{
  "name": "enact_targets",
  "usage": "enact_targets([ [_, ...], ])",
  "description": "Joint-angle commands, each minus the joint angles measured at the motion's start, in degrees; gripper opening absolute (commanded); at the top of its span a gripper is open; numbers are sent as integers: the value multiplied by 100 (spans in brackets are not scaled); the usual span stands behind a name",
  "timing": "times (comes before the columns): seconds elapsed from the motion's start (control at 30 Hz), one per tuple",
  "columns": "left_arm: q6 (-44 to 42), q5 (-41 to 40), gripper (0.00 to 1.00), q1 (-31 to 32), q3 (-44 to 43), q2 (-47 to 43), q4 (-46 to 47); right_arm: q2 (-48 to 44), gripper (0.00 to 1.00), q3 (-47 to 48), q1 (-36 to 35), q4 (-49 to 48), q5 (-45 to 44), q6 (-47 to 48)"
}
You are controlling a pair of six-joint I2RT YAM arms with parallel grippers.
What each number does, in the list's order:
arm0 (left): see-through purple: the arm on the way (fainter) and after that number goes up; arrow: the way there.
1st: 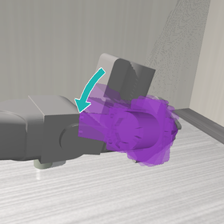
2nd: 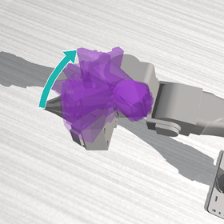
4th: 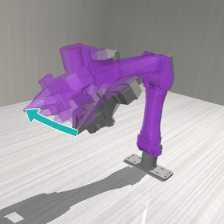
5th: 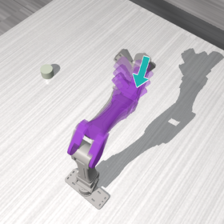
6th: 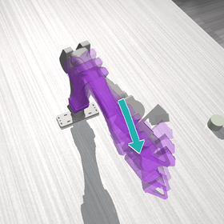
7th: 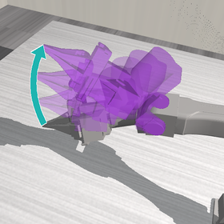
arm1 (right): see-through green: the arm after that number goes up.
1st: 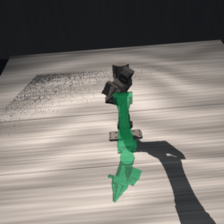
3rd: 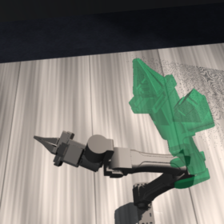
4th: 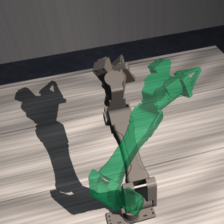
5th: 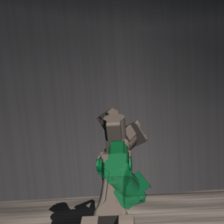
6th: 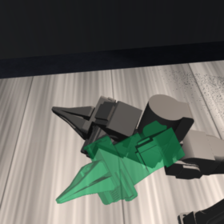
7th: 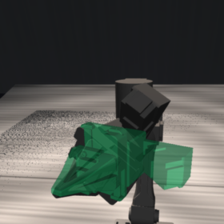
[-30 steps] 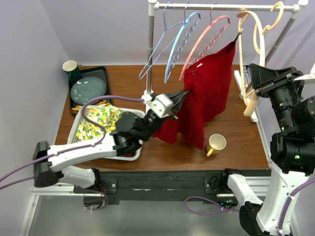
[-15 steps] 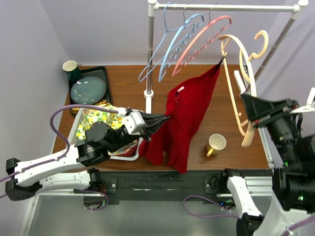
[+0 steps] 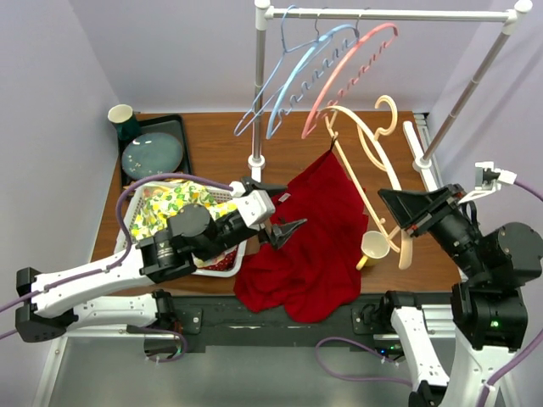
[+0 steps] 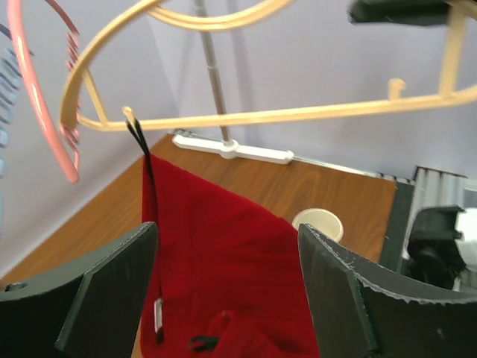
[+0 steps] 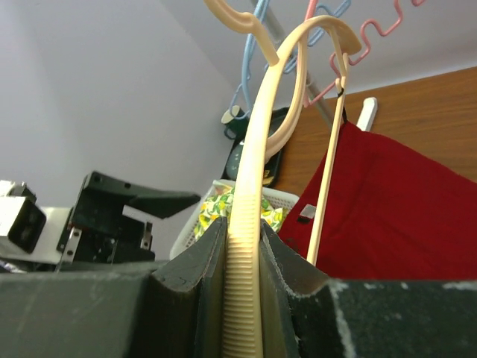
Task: Remove the skirt from the hanger
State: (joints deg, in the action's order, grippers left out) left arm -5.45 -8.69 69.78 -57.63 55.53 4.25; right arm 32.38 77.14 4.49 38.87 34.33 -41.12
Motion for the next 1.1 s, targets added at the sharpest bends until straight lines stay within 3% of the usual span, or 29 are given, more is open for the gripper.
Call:
enact_targets([
  [0.0,-465,-659,82,18,-696,282,251,-276,0,292,-168,-952,391,-106],
  [0.4,-1054,-1917,85,18,-1181,1443,769,-584,0,908,-625,-275,-49,-27],
  [0.57,-1265,-1452,86,18,-891,1417,1244,-672,0,873,-686,-328,4,-62],
  [1.07,-1538,-1793,84,-8,-1251,2470,2043,-795,0,1171,-889,85,-356,113],
])
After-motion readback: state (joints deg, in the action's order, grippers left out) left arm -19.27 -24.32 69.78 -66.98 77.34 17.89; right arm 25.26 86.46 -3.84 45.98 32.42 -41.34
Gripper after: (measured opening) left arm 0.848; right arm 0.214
